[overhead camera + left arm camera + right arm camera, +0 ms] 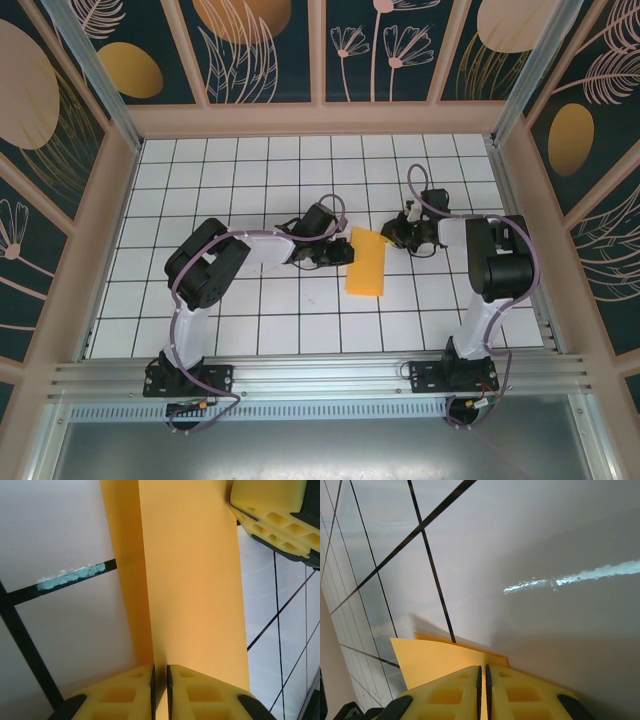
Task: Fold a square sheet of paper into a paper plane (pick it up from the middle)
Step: Fold the square sheet of paper in half at the center of the table.
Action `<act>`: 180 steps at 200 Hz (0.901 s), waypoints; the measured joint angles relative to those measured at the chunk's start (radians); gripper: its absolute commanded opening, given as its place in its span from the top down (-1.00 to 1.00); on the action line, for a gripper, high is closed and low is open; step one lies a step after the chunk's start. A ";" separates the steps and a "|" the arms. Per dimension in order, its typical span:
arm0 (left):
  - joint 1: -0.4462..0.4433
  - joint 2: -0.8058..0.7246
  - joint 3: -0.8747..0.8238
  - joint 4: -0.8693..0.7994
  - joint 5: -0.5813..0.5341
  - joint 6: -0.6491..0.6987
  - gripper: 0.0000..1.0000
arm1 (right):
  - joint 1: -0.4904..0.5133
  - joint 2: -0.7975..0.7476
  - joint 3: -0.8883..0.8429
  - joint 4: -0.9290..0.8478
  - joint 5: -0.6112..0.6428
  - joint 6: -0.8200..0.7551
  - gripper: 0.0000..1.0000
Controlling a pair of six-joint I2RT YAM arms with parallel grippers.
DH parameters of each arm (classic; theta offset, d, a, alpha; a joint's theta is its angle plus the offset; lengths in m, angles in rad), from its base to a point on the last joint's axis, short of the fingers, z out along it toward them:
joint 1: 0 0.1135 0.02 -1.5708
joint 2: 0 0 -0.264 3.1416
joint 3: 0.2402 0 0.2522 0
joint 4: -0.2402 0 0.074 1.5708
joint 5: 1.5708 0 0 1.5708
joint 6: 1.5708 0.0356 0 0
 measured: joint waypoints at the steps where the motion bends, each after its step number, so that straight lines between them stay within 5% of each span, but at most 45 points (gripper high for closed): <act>1: 0.000 0.000 0.000 0.000 -0.001 0.000 0.69 | 0.000 0.000 0.000 -0.001 0.001 0.000 0.70; 180: 0.000 0.000 0.000 -0.005 -0.013 0.000 0.74 | -0.001 -0.032 0.061 -0.089 0.051 -0.034 0.68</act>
